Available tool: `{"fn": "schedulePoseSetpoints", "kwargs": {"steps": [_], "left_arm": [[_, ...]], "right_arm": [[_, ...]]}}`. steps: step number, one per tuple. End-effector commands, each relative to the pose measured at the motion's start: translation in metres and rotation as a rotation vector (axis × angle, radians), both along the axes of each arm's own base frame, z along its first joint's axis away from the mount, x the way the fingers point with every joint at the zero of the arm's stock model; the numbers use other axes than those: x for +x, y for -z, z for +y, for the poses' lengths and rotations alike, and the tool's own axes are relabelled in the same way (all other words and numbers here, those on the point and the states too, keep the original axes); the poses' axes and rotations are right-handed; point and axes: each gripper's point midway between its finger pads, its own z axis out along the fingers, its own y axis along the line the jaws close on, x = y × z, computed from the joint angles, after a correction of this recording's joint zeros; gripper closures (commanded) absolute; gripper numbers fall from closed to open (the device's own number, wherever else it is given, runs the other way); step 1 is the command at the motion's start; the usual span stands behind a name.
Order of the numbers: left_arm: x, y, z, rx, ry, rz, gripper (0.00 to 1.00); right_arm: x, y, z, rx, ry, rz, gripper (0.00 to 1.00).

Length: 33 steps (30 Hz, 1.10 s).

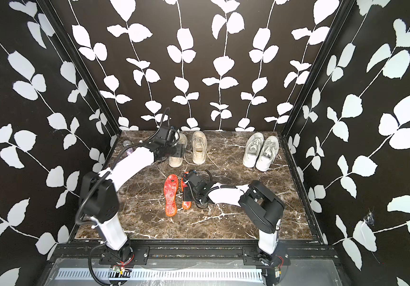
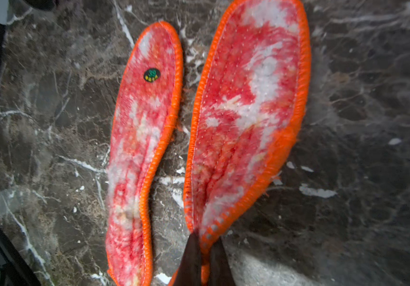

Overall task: Remove the insole from the shoe
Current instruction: Place the insole at the center of the board.

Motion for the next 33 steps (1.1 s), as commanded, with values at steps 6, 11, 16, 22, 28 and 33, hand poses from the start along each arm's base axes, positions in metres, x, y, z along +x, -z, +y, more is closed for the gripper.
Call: {"fn": "schedulePoseSetpoints", "kwargs": {"steps": [6, 11, 16, 22, 28, 33], "left_arm": [[-0.020, 0.001, 0.026, -0.032, -0.076, -0.091, 0.27], [-0.025, 0.005, 0.031, -0.044, -0.100, -0.102, 0.26], [-0.027, 0.008, 0.032, -0.035, -0.094, -0.089, 0.25], [-0.034, 0.010, 0.039, -0.025, -0.108, -0.089, 0.25], [-0.048, 0.010, 0.050, -0.020, -0.127, -0.107, 0.24], [-0.067, 0.005, 0.064, -0.043, -0.141, -0.167, 0.19]], "right_arm": [[-0.004, -0.004, -0.001, -0.043, -0.021, 0.003, 0.94], [-0.005, -0.008, 0.004, -0.021, -0.046, 0.007, 0.82], [-0.008, -0.013, 0.008, -0.004, -0.069, 0.001, 0.68], [-0.004, -0.024, -0.007, -0.055, -0.051, -0.052, 0.48], [0.005, -0.053, -0.035, -0.132, -0.078, -0.136, 0.36], [0.043, -0.106, -0.096, -0.197, -0.011, -0.259, 0.35]]}}
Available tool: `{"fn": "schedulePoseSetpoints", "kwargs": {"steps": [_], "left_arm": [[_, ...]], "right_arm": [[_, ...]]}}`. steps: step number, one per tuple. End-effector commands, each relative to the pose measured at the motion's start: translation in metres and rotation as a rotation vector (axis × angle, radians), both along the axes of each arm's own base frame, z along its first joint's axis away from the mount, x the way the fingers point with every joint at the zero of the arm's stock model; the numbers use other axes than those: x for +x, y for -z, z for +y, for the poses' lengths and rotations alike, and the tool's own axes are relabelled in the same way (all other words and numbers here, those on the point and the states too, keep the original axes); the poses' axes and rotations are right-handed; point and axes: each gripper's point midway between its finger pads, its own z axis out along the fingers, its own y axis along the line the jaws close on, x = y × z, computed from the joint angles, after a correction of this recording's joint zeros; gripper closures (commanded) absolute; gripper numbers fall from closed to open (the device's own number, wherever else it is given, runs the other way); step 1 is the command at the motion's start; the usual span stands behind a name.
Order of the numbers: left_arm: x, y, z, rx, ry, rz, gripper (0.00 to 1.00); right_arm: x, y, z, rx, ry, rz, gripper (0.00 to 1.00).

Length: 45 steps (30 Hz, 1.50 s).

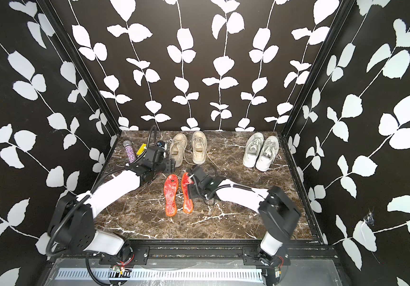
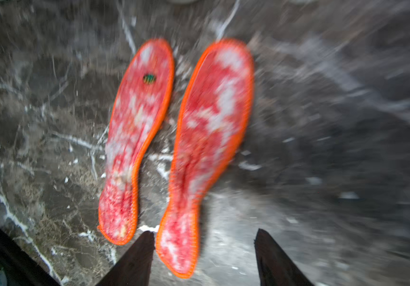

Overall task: Remove the insole from the shoe
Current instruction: Place the insole at the center of the board, then move the shoe to the center of the board.

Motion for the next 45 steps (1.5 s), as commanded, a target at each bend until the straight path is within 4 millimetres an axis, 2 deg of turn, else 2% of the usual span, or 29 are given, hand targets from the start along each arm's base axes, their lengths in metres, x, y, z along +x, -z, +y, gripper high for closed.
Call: {"fn": "schedulePoseSetpoints", "kwargs": {"steps": [1, 7, 9, 14, 19, 23, 28, 39, 42, 45], "left_arm": [[-0.008, -0.018, 0.013, -0.035, -0.039, -0.090, 0.18], [-0.030, -0.015, 0.029, -0.078, -0.075, -0.144, 0.15], [-0.037, -0.013, 0.036, -0.094, -0.103, -0.154, 0.15], [-0.046, -0.009, 0.037, -0.111, -0.086, -0.157, 0.14], [-0.054, -0.004, 0.039, -0.109, -0.073, -0.164, 0.14], [-0.058, 0.000, 0.041, -0.119, -0.064, -0.191, 0.13], [-0.057, 0.007, 0.036, -0.110, -0.038, -0.188, 0.12], [-0.052, 0.012, 0.033, -0.108, -0.023, -0.197, 0.12], [-0.052, 0.014, 0.032, -0.108, -0.024, -0.191, 0.12], [-0.052, 0.015, 0.033, -0.101, -0.027, -0.192, 0.12]], "right_arm": [[0.033, -0.047, -0.049, -0.093, 0.048, -0.139, 0.35], [0.099, -0.094, -0.137, -0.287, 0.238, -0.230, 0.33], [0.119, -0.103, -0.162, -0.352, 0.308, -0.240, 0.33], [0.168, -0.094, -0.216, -0.449, 0.472, -0.176, 0.33], [0.203, -0.073, -0.248, -0.433, 0.569, -0.092, 0.36], [0.222, -0.052, -0.270, -0.423, 0.621, -0.013, 0.39], [0.234, -0.030, -0.285, -0.402, 0.655, 0.054, 0.43], [0.255, 0.008, -0.275, -0.307, 0.641, 0.147, 0.58], [0.257, 0.016, -0.276, -0.320, 0.642, 0.169, 0.65], [0.258, 0.018, -0.273, -0.307, 0.640, 0.171, 0.77]]}}
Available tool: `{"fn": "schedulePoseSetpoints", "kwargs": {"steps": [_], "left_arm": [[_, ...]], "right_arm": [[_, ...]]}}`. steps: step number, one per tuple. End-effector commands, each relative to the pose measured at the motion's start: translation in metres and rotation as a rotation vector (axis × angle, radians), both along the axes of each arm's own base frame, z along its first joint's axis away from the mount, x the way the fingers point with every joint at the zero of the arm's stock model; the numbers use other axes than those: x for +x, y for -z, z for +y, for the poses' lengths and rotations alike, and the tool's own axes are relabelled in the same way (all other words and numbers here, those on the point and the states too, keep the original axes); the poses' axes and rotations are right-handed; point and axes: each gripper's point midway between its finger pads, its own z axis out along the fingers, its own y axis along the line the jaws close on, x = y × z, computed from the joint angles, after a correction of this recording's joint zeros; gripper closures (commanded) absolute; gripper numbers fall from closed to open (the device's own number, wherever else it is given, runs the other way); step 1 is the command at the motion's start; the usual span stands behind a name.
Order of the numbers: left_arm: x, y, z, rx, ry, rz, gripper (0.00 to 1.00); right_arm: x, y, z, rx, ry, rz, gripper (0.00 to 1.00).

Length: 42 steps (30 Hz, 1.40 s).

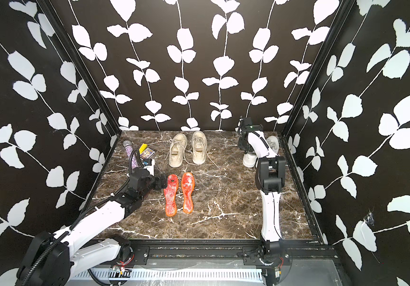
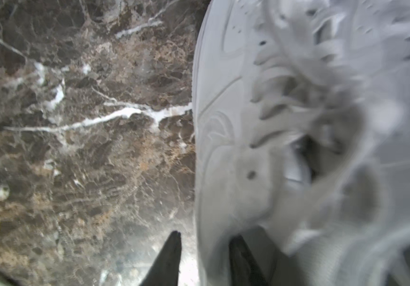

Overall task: Remove the insole from the shoe
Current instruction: Move the shoe to the center of the board.

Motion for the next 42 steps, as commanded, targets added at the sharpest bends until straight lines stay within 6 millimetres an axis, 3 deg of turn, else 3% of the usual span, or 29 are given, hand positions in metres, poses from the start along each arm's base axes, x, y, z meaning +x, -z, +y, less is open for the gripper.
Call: {"fn": "schedulePoseSetpoints", "kwargs": {"steps": [1, 6, 12, 18, 30, 38, 42], "left_arm": [[0.002, -0.001, 0.002, 0.003, -0.009, -0.019, 0.12], [0.004, 0.000, 0.001, 0.000, -0.008, -0.011, 0.12], [0.005, -0.004, -0.003, -0.026, 0.002, -0.012, 0.12], [0.009, -0.012, -0.009, -0.054, 0.010, 0.002, 0.11], [0.013, -0.006, -0.022, -0.127, 0.022, 0.074, 0.10], [0.009, 0.002, -0.025, -0.145, 0.021, 0.125, 0.10], [0.011, 0.005, -0.029, -0.161, 0.023, 0.147, 0.11]], "right_arm": [[-0.003, -0.003, 0.003, 0.025, 0.006, 0.011, 0.81], [-0.006, -0.007, 0.003, 0.011, -0.012, 0.001, 1.00], [-0.009, -0.033, 0.028, 0.100, -0.115, -0.113, 1.00], [-0.033, -0.053, 0.052, 0.099, -0.196, -0.151, 1.00], [-0.133, -0.032, 0.111, 0.138, -0.373, -0.069, 1.00], [-0.203, -0.011, 0.129, 0.085, -0.461, 0.016, 1.00], [-0.226, -0.019, 0.142, 0.088, -0.499, -0.001, 1.00]]}}
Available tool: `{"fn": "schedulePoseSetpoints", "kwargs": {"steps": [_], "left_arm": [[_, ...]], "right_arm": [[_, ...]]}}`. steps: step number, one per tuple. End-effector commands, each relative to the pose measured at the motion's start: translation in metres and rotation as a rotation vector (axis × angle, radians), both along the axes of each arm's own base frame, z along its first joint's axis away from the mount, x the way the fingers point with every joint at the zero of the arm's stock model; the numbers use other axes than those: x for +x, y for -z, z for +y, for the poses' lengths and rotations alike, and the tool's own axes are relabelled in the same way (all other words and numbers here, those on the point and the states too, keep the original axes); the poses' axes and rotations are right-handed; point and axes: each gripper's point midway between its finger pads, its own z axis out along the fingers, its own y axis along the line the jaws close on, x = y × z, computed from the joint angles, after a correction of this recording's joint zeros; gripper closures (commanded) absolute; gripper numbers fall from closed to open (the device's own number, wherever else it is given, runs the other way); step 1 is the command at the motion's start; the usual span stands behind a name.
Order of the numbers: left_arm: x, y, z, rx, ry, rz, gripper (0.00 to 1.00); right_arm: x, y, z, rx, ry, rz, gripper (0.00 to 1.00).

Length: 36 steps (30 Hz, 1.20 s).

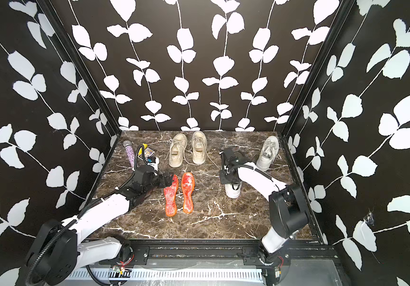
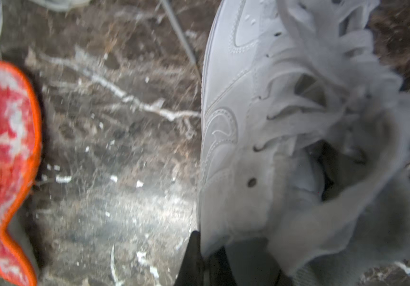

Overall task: Remove the insole from the shoe
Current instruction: Move the shoe to the center of the board.

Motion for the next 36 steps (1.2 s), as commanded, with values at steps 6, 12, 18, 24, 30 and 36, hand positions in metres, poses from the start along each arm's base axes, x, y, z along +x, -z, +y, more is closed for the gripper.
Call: {"fn": "schedulePoseSetpoints", "kwargs": {"steps": [6, 12, 18, 24, 30, 36], "left_arm": [[0.011, -0.008, -0.010, -0.067, -0.011, 0.026, 0.12], [0.012, -0.009, -0.017, -0.091, -0.004, 0.039, 0.13], [0.007, -0.008, -0.019, -0.084, 0.006, 0.051, 0.13], [0.002, -0.006, -0.022, -0.073, 0.021, 0.061, 0.13], [-0.002, -0.010, -0.038, -0.031, 0.068, 0.057, 0.14], [-0.012, -0.017, -0.076, 0.006, 0.179, 0.045, 0.15]], "right_arm": [[-0.031, -0.016, 0.040, 0.068, -0.054, -0.046, 1.00], [-0.050, -0.017, 0.088, 0.126, -0.120, -0.048, 1.00], [-0.062, -0.014, 0.112, 0.142, -0.155, -0.040, 1.00], [-0.062, -0.023, 0.113, 0.150, -0.158, -0.072, 0.81], [-0.061, -0.051, 0.106, 0.158, -0.172, -0.134, 0.71], [-0.048, -0.085, 0.063, 0.131, -0.099, -0.264, 0.67]]}}
